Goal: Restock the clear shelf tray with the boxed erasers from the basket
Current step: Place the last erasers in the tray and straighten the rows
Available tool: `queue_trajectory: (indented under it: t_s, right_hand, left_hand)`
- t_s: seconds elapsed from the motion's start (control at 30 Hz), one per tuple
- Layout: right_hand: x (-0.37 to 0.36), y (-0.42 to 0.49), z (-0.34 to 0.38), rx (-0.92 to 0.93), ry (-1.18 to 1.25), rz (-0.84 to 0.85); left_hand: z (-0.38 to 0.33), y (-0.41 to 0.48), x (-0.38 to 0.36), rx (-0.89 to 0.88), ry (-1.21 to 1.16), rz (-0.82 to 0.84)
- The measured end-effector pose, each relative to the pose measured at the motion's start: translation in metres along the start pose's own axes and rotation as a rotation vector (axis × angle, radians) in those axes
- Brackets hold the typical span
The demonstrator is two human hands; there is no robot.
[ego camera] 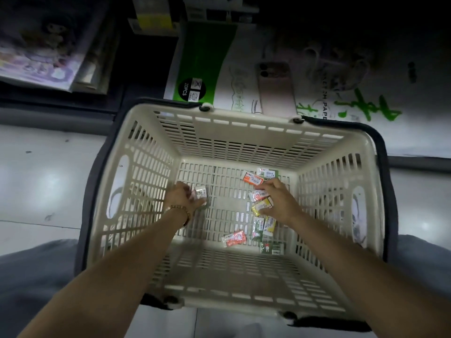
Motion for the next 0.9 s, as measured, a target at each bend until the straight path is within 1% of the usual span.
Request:
queue_trajectory:
  t_s: [0.13,0.2,0.27,0.33,0.47,0.53,0.6,0.67,0.73,0.77,0.8,0.87,0.9]
  right_hand:
    - [0.001,0.002,-0.001,0.001,0.016,-0.042]
    - [0.0,0.003,-0.005,-0.023,0.022,-0.038]
    - [-0.002,0.002,-0.012,-0.085,0.03,-0.016]
    - [-0.003,0.001,-0.016,-0.13,0.046,-0.014]
    - [-0.003,-0.007,-0.023,-0.161,0.075,-0.079]
    - [-0.007,-0.011,-0.027,-0.184,0.101,-0.065]
    - [-0.008,-0.011,-0.029,-0.199,0.145,-0.047]
    - [-0.003,-0.011,-0.028,-0.199,0.203,-0.052]
    - [0.006,-0.011,-0.021,-0.189,0.27,-0.072]
    - [0.012,-0.011,-0.017,-0.193,0.321,-0.089]
    - [0.016,-0.012,-0.011,-0.206,0.401,-0.103]
    - [0.019,-0.016,0.003,-0.24,0.648,-0.091]
    - [0.017,-0.018,0.013,-0.243,0.784,-0.061]
  left_hand:
    - [-0.002,-0.001,-0.001,-0.052,-0.016,-0.048]
    - [0.0,-0.003,-0.007,-0.044,-0.021,-0.034]
    - [-0.001,-0.003,-0.012,-0.046,0.025,-0.019]
    - [-0.006,-0.004,-0.014,-0.073,0.054,-0.01]
    - [-0.014,-0.009,-0.023,-0.155,0.111,0.04]
    - [-0.017,-0.01,-0.028,-0.171,0.072,0.094]
    - [-0.022,-0.013,-0.028,-0.169,-0.044,0.122]
    - [-0.026,-0.016,-0.028,-0.129,-0.172,0.166]
    - [-0.029,-0.02,-0.032,-0.06,-0.279,0.269]
    - [-0.033,-0.024,-0.034,-0.021,-0.382,0.329]
    - [-0.039,-0.029,-0.036,0.029,-0.522,0.387]
    - [-0.051,-0.038,-0.04,0.111,-0.789,0.469]
    - [-0.057,-0.041,-0.042,0.117,-0.856,0.503]
Point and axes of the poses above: each hand's wrist, its own y-axis towards the middle knuckle, its own x-axis out of the back of the hand, z = x × y, the point moved 8 cm from there along y, towards the middle knuckle, and after that the axes turned 4 degrees about -x, right-handed, at the moved point
